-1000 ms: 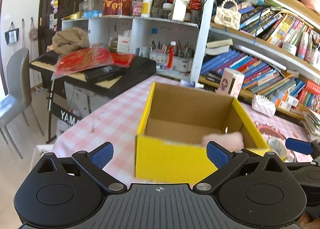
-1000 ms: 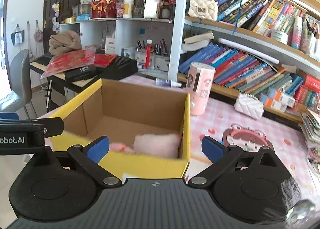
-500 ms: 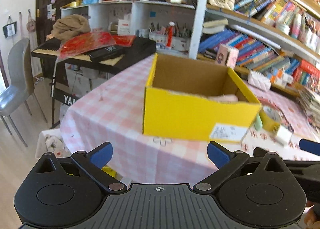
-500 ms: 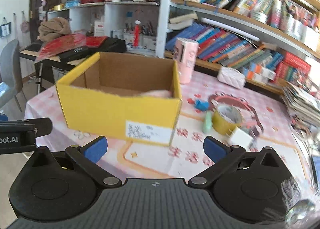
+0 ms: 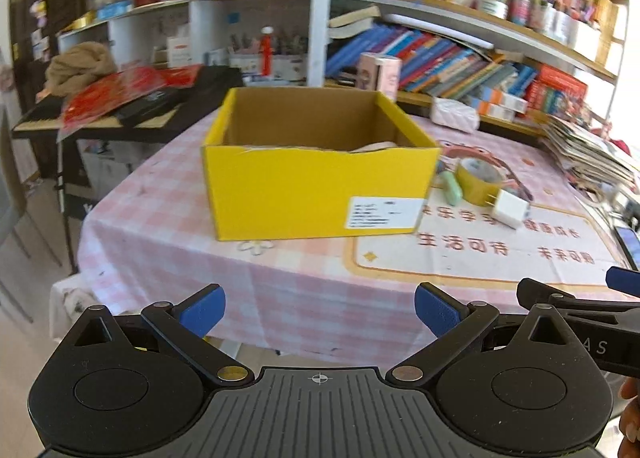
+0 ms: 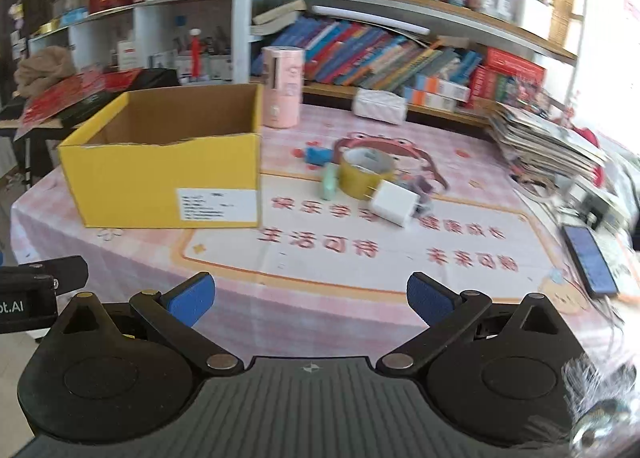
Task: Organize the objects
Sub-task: 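Withdraw both tools from the box back toward the table objects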
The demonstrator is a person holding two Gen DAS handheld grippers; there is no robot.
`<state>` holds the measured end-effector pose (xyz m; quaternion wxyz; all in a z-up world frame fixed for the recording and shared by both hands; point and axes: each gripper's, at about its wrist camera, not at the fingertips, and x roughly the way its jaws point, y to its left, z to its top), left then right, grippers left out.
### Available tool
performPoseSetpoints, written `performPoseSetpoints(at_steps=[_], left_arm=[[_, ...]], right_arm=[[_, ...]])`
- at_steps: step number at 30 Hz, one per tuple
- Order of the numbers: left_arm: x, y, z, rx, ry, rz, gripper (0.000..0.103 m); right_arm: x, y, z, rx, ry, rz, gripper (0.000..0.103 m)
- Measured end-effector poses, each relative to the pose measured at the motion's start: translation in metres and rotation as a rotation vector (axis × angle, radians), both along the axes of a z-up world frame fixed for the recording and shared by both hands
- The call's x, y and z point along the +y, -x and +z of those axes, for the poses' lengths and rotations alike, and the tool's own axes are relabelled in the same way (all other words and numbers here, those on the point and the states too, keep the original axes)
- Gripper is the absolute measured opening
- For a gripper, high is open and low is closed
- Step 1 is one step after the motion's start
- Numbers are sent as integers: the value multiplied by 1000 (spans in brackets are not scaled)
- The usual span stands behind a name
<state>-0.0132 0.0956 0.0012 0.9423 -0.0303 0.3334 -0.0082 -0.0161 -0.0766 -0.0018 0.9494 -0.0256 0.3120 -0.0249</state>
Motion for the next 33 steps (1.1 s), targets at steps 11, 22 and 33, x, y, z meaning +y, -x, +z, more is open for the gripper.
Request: performPoseSetpoints(at_steps=[11, 22, 33], left_arm=[[-35, -10, -3, 20, -22, -86, 102], [-68, -44, -4, 33, -36, -111, 102], [-95, -89, -1, 15, -45, -114, 102]], right_arm=[[-36, 4, -5, 21, -20, -92, 103], [-73, -27, -8, 54, -36, -128, 103], [-100, -77, -6, 59, -40, -107, 103]])
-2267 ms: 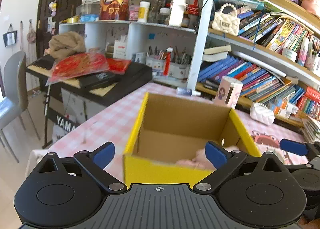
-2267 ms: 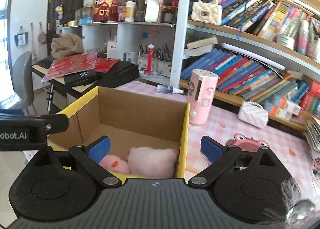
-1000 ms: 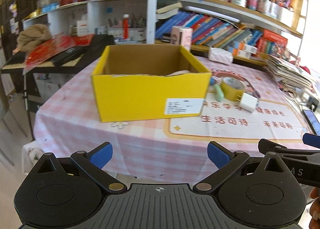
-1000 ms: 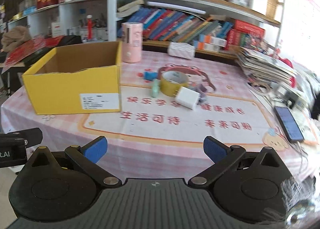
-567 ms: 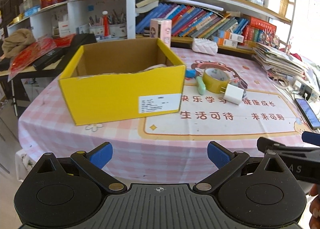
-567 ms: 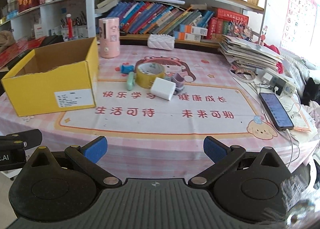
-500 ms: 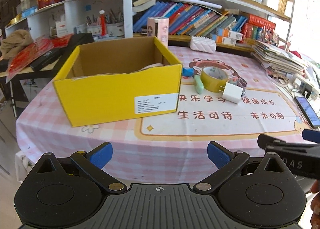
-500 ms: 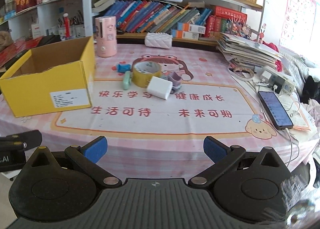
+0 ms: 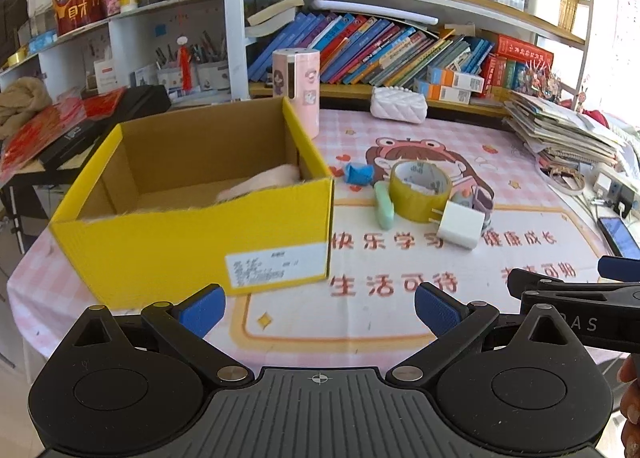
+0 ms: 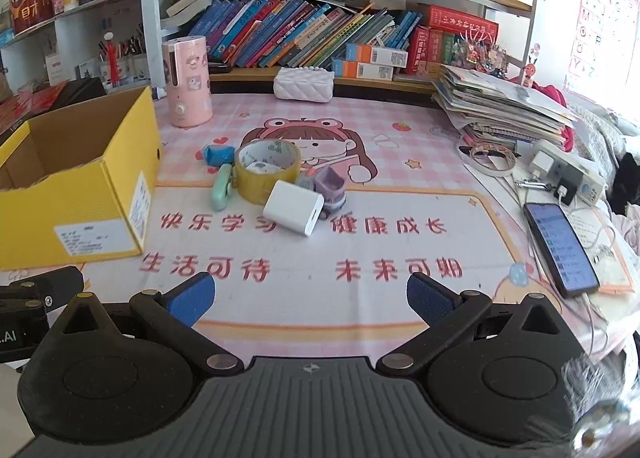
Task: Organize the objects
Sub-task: 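Withdraw both tools from the box back toward the table objects, then grasp the purple toy watch with the right tool while the left tool grasps the white charger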
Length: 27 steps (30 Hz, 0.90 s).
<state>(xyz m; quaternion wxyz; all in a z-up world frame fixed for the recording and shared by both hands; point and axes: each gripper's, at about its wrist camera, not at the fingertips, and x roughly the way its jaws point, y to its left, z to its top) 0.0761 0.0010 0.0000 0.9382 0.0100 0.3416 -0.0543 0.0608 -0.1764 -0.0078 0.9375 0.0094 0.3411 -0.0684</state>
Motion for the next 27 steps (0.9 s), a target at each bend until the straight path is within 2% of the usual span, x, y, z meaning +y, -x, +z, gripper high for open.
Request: performPoseSetpoints(at_steps=[13, 23, 27], left_arm=[[-29, -37, 2, -10, 32, 32, 102], [-48, -53, -6, 28, 5, 83, 102], [-55, -58, -8, 39, -7, 103, 102]], right_arm=[[-30, -55, 3, -5, 9, 65, 103], [-51, -90, -6, 27, -36, 143, 103], [-56, -103, -10, 38, -55, 181, 98]])
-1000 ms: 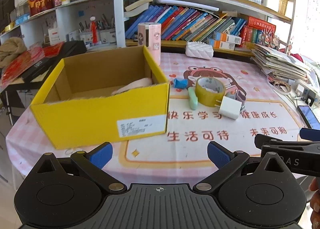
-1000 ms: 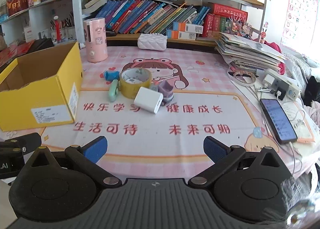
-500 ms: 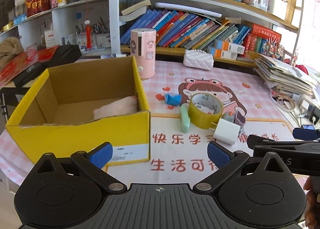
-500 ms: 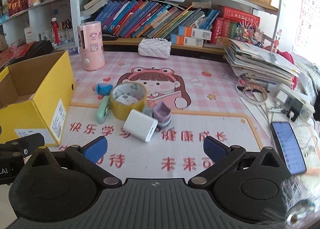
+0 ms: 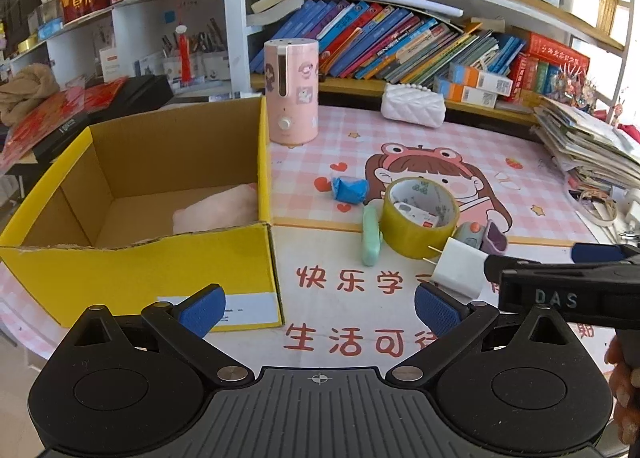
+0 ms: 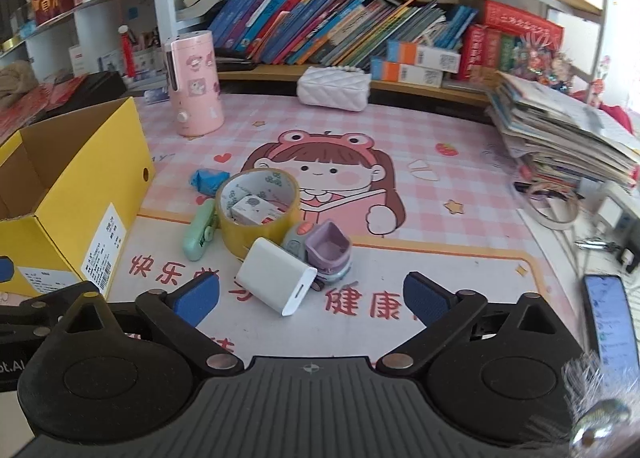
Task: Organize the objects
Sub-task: 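Grasp the purple toy watch with the right tool while the left tool grasps the white charger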
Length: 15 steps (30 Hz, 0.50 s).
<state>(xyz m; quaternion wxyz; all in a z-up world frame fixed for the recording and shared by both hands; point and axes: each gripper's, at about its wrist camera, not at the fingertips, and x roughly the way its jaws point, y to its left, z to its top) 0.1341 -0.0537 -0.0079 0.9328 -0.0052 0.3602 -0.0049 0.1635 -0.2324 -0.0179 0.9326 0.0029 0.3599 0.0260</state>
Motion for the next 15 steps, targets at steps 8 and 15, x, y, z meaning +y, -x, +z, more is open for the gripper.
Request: performPoseSetpoints(at_steps=[8, 15], left_arm=[[-13, -8, -4, 23, 9, -1, 102], [-34, -17, -9, 50, -15, -56, 101]], right_arm=[[-19, -35, -11, 27, -46, -8, 75], [-31, -63, -27, 95, -89, 16, 58]])
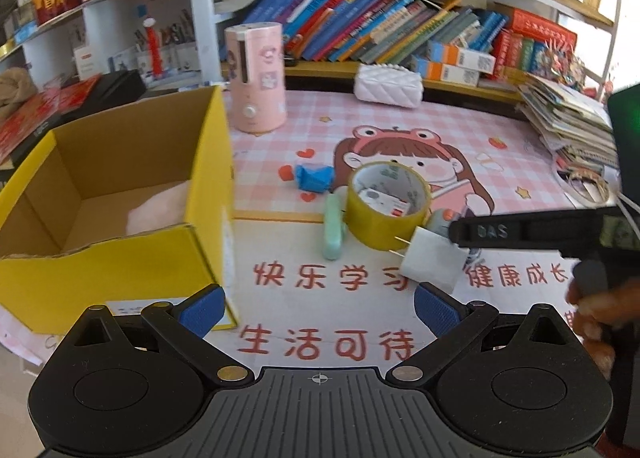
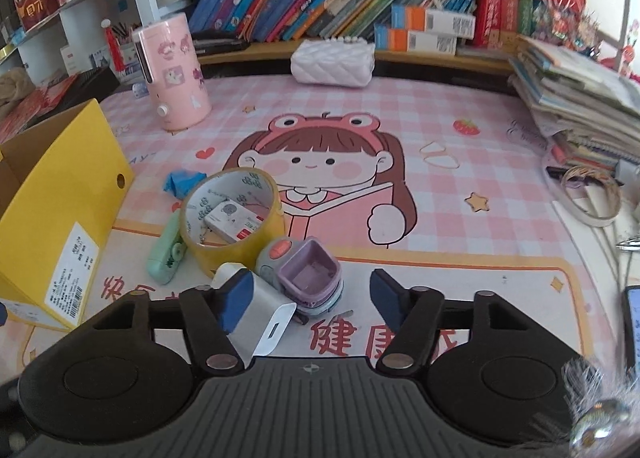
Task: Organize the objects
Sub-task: 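Grasp the purple toy watch with the right tool while the left tool grasps the white charger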
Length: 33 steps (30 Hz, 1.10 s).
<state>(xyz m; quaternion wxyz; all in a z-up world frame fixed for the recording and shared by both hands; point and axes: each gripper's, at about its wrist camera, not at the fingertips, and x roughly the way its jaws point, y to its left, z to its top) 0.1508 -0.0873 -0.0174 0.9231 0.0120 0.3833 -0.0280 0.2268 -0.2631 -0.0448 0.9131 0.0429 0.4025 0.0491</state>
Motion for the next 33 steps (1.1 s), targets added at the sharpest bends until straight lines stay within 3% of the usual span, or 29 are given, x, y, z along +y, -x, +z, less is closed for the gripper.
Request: performPoseSetpoints(at_steps=[9, 17, 24, 29, 33], left_arm=[[-13, -14, -6, 38, 8, -44, 101], [-27, -29, -15, 75, 6, -81, 101], [-41, -45, -25, 115, 34, -105, 100], [-59, -61, -35, 148, 43, -153, 85], [-73, -70, -44, 157, 18, -181, 83]], right_arm=[[-5, -30, -12, 50, -64, 65, 53], [-4, -36, -20, 83, -41, 142, 55], [-25, -25, -5, 27, -32, 84, 54], [-41, -8, 10, -4, -17, 29, 54], [-50, 5, 18, -23, -10, 8, 54]])
